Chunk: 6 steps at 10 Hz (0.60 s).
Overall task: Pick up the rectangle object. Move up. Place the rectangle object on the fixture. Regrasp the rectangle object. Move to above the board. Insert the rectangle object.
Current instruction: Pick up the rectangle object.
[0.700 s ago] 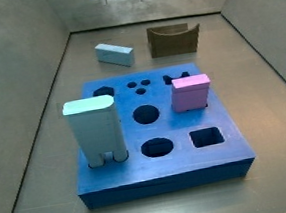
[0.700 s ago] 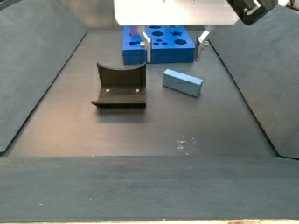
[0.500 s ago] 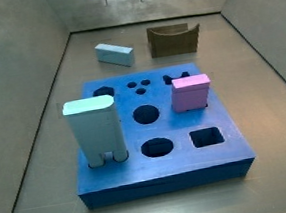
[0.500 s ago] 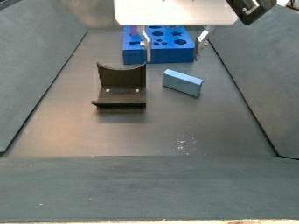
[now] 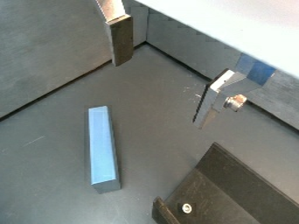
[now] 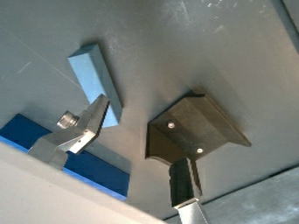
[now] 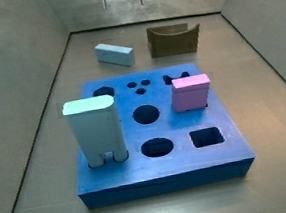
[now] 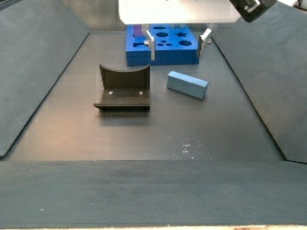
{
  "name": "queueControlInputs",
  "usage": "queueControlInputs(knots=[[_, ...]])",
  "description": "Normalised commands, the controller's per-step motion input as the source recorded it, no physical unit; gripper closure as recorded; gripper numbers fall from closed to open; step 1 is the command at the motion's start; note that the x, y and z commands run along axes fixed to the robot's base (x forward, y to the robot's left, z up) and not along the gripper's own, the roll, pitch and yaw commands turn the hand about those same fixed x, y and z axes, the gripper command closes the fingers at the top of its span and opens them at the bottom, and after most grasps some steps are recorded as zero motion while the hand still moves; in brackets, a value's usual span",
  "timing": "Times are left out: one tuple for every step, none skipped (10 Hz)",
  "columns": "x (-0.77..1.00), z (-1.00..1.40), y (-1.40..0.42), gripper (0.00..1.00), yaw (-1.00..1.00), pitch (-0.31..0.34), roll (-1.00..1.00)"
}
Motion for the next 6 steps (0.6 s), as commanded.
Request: queueControlInputs(knots=[[-0.42,-0.20,-0.89,0.00,0.15,-0.071,0.00],[-0.32,-0.48,-0.88,0.00,0.15,0.000,0.01],[-0.34,-0.45,-1.00,0.00,0.18,0.000,0.20],[-0.25,-0.41,-0.82,0.00,0.39,0.000,0.17],[-0.21,-0.39,-0.64,0.00,0.57,0.000,0.15],[-0.08,-0.39,-0.26,0.00,0.94,0.000,0.09]])
